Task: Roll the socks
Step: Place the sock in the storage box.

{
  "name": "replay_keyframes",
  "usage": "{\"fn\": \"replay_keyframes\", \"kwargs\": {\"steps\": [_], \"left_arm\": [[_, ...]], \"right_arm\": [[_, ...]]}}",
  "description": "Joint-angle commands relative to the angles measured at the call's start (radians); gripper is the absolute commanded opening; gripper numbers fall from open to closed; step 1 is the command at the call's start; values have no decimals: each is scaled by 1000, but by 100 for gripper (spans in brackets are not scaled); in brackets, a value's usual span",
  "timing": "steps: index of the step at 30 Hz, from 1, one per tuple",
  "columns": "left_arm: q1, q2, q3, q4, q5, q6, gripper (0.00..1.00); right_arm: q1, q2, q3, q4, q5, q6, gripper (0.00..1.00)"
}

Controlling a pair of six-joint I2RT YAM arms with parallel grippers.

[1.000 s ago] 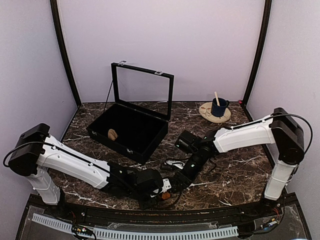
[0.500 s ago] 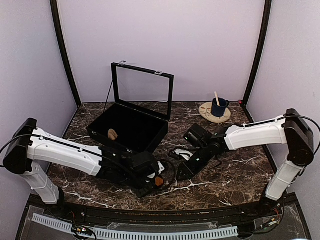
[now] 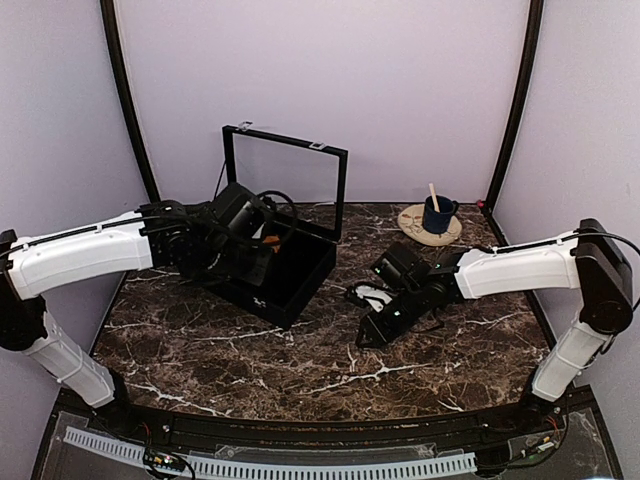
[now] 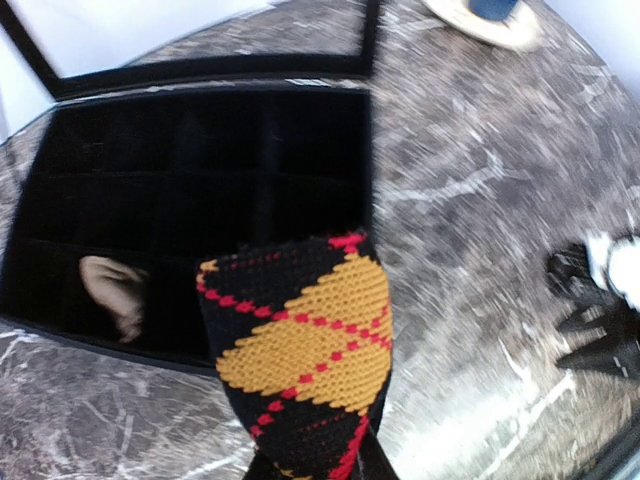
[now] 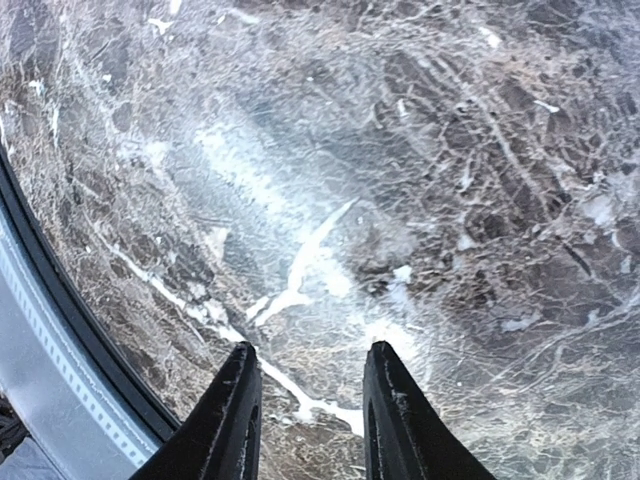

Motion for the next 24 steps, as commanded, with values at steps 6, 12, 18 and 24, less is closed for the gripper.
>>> {"fn": "replay_keyframes", "kwargs": {"steps": [6,12,18,24], "left_arm": [[166,43,61,-93,-110,-83,0],[217,173,120,-79,-82,-154,0],[262,268,155,-82,-31,-304,0],[283,292,119,-73,15,-463,0]], "right_arm": [[-6,-8,48,35,45,-2,33],[-6,1,58,52,51,-5,33],[-6,1,53,67,44,-12,33],[-6,-5,30,89,26,-14,33]]}}
